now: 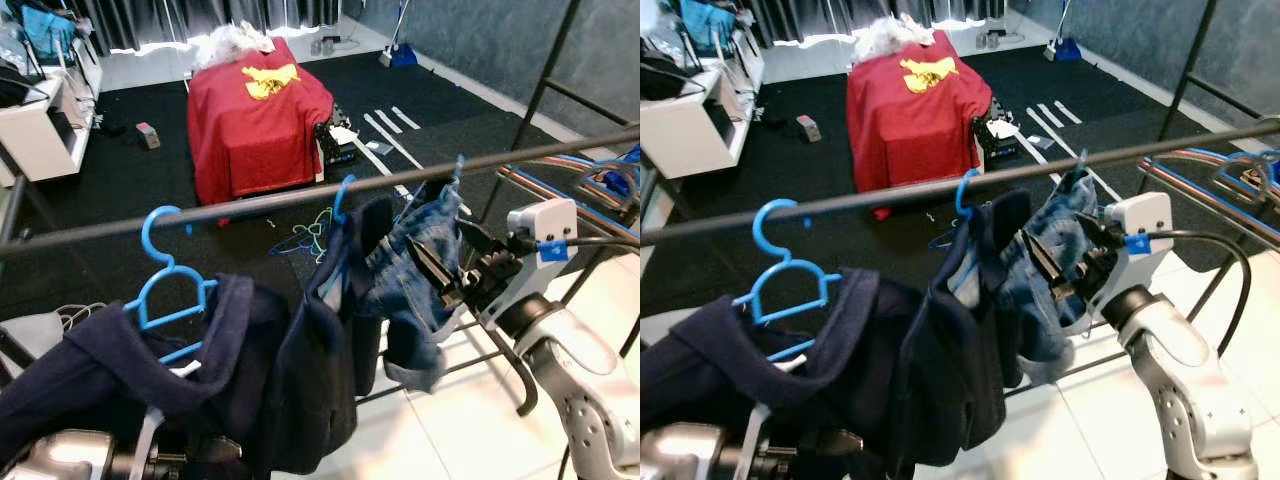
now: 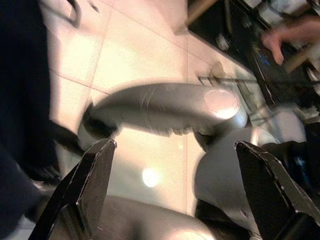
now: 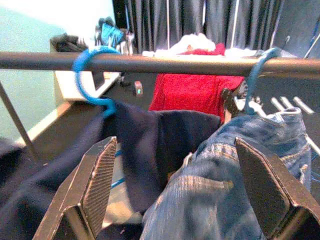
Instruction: Hang hanger
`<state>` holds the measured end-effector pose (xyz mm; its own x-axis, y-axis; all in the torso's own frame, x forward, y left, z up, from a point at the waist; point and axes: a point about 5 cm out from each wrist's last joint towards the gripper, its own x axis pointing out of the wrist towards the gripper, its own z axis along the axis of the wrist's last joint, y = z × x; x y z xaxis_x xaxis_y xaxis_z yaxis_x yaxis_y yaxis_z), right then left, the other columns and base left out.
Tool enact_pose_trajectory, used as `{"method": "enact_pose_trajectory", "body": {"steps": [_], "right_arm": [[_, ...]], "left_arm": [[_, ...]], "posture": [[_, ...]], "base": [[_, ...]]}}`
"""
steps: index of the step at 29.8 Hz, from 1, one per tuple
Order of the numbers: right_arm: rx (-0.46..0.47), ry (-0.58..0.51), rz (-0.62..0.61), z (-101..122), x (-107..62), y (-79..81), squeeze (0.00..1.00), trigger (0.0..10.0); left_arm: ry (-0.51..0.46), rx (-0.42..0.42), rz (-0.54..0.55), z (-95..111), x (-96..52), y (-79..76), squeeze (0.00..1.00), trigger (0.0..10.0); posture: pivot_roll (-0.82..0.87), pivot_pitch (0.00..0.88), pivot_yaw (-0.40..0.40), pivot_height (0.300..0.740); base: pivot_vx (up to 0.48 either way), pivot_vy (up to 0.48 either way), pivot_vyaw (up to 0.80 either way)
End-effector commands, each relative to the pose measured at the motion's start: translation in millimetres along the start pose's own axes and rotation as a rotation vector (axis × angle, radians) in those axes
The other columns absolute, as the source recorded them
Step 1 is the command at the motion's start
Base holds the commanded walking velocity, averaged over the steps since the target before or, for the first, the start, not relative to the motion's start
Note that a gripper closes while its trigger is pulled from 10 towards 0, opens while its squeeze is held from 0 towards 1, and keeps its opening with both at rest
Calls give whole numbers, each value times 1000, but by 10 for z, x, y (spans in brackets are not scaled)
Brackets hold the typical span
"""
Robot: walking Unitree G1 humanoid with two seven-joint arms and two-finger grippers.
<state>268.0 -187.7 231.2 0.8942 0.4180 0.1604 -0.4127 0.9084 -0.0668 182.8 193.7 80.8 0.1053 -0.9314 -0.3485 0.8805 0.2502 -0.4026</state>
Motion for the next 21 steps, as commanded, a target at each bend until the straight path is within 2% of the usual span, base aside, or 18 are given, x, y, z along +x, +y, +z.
{"method": "enact_pose_trajectory", "body": {"steps": [1, 4, 5, 8, 10, 11, 14, 17, 18, 20, 21], "right_arm": [[14, 15, 13, -38, -1, 45, 0, 10000], [14, 14, 17, -40, 15, 59, 0, 10000], [15, 13, 19, -39, 24, 64, 0, 10000], [15, 12, 18, -39, 26, 65, 0, 10000], [16, 8, 18, -35, 35, 70, 0, 10000], [16, 8, 18, -35, 35, 70, 0, 10000], [17, 4, 19, -26, 42, 83, 0, 10000], [18, 3, 19, -24, 43, 87, 0, 10000], [17, 4, 19, -24, 43, 91, 0, 10000], [14, 6, 20, -22, 41, 95, 0, 10000], [14, 6, 20, -22, 41, 95, 0, 10000]], "left_arm": [[3, 19, 30, 43, -22, 48, 0, 10000], [-44, 37, 74, 132, -51, 124, 0, 10000], [-100, 87, 131, 250, -80, 199, 0, 10000], [-124, 106, 160, 299, -84, 233, 0, 10000], [-217, 158, 219, 466, -70, 309, 0, 10000], [-217, 158, 219, 466, -70, 309, 0, 10000], [-356, 178, 218, 717, -28, 325, 0, 10000], [-378, 187, 211, 765, -18, 320, 0, 10000], [-396, 204, 238, 825, -17, 354, 0, 10000], [-481, 226, 388, 995, -88, 504, 0, 10000], [-481, 226, 388, 995, -88, 504, 0, 10000]], "posture": [[-42, 111, 1, 740], [-42, 110, 1, 740], [-39, 111, -1, 740], [-39, 111, -1, 740], [-38, 111, 2, 740], [-38, 111, 2, 740], [-45, 110, 4, 740], [-45, 110, 4, 740], [-48, 110, 4, 740], [-49, 110, 7, 740], [-49, 110, 7, 740]], "base": [[0, 0, 0], [0, 0, 0], [0, 0, 0], [0, 0, 0], [0, 0, 0], [0, 0, 0], [0, 0, 0], [0, 0, 0], [0, 0, 0], [0, 0, 0], [0, 0, 0]]}}
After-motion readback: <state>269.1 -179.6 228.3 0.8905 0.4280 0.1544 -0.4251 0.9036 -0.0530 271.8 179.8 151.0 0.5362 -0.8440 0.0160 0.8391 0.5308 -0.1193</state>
